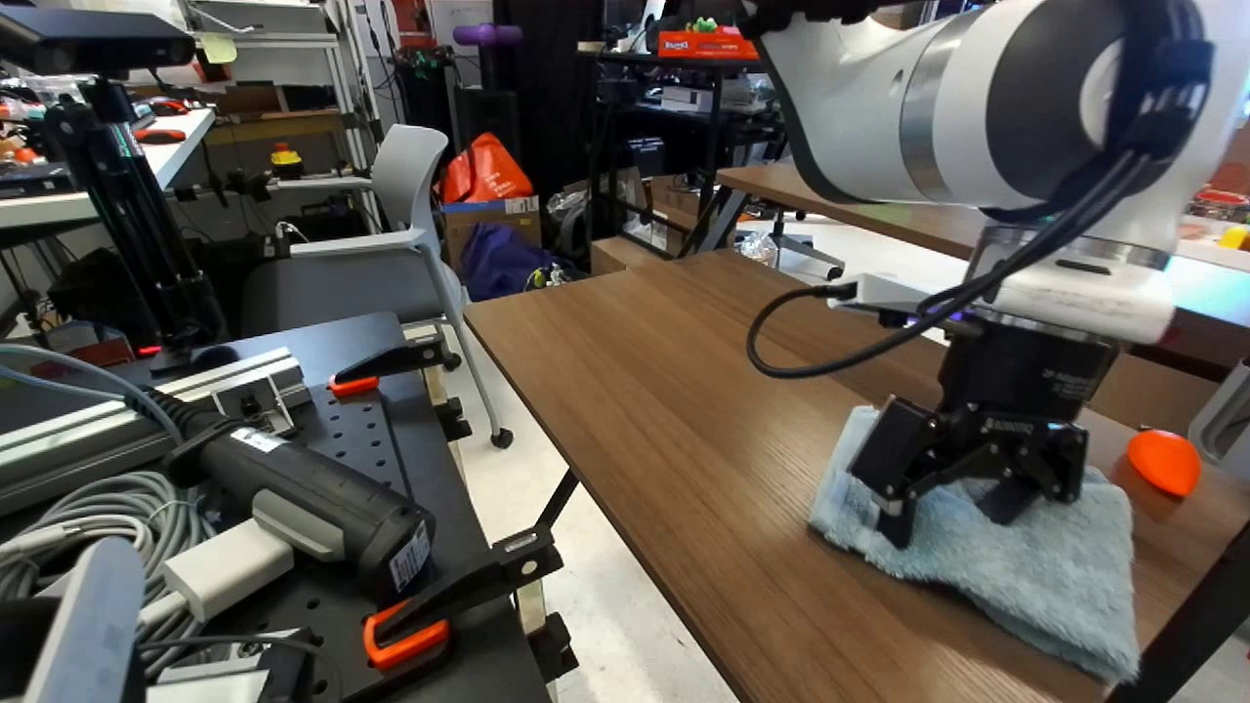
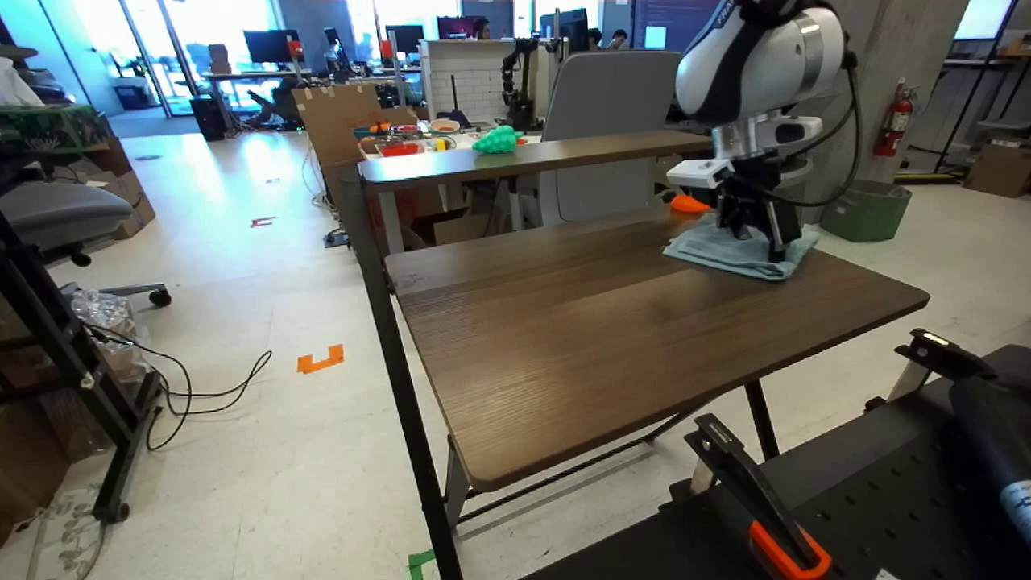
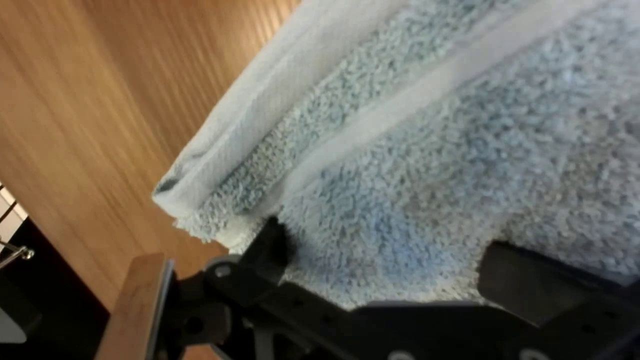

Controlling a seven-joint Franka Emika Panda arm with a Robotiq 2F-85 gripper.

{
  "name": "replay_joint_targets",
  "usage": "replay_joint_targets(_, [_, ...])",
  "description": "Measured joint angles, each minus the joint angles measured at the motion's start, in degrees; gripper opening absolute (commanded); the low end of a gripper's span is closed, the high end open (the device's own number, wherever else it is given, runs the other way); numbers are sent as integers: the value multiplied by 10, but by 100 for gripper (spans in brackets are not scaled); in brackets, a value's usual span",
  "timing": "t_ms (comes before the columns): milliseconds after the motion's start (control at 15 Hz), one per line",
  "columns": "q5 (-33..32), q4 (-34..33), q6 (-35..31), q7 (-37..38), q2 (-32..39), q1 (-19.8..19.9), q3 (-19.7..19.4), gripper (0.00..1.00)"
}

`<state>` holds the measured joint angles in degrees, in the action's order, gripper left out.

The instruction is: Use the towel to clean the table

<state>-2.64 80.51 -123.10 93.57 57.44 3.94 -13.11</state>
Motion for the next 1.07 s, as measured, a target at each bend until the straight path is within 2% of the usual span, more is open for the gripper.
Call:
replay_joint_targets(333, [22,-22,-54,-66,10,-2,45,100])
replay_joint_targets(533, [41,-40,-75,-128,21,5,51,100])
replay_joint_targets(867, [76,-104,-71,-205,55,42,52,100])
replay_joint_targets(1067, [77,-138,-64,-283,74,59,59,100])
